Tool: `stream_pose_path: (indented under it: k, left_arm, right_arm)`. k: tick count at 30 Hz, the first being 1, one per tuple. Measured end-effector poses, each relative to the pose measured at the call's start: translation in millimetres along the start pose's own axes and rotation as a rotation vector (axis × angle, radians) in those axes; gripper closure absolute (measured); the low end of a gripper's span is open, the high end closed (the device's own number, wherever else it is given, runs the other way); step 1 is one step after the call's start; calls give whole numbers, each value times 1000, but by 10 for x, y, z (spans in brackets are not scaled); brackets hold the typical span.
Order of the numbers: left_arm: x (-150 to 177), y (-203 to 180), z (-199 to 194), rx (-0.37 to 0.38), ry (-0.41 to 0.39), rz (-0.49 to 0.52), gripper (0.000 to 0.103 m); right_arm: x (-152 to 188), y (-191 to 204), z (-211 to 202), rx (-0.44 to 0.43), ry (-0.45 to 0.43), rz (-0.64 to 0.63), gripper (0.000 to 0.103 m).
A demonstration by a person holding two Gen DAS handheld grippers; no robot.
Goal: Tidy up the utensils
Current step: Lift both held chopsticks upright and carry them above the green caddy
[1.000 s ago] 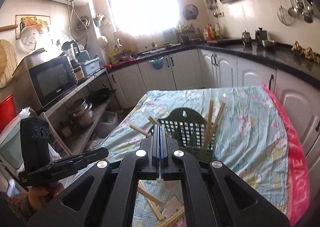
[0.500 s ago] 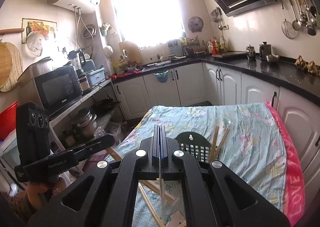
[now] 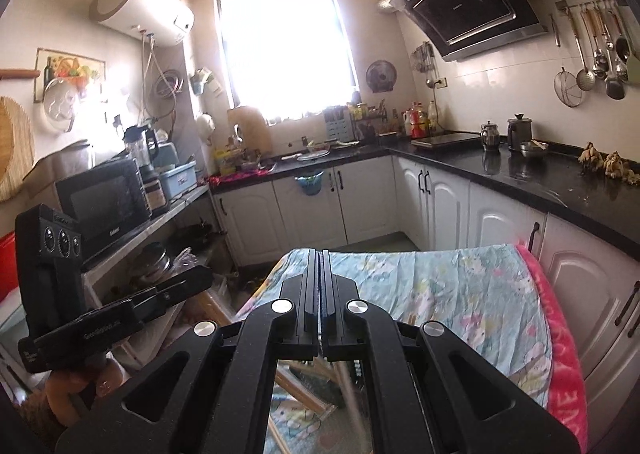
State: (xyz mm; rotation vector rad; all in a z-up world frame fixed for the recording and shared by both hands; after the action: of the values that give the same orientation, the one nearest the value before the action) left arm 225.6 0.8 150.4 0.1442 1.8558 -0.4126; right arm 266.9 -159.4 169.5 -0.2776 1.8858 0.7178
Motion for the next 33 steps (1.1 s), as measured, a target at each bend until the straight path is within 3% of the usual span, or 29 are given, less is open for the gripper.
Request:
stream_pose_path:
  k: [7, 20, 25, 33]
  left_arm:
    - [-158, 50, 141, -27, -8, 6, 101]
    - [-120, 66, 541, -100, 25, 75, 101]
    - [-45, 65, 658, -128, 28, 104, 101]
    - [124, 134, 801, -149, 51, 98, 100]
  right_arm:
    - [-190, -94, 175, -3, 1, 14, 102]
    - [-373, -325, 473, 46, -33, 3, 102]
    - [-358, -423, 580, 32, -22, 38, 102]
    - [-202, -397, 719, 42, -6, -11, 102]
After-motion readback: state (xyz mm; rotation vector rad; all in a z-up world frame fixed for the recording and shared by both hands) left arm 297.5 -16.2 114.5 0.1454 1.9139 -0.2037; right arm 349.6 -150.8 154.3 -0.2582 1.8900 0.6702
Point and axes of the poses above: each gripper's, at about its wrist camera, not at the fingertips, and z roughly the way its jaws point, y to its left, x to its underside, the point moved 5 cm from there along z, roughly the way its jaws point, and after that the axes turned 9 degrees about z, right-handed, at the moved point
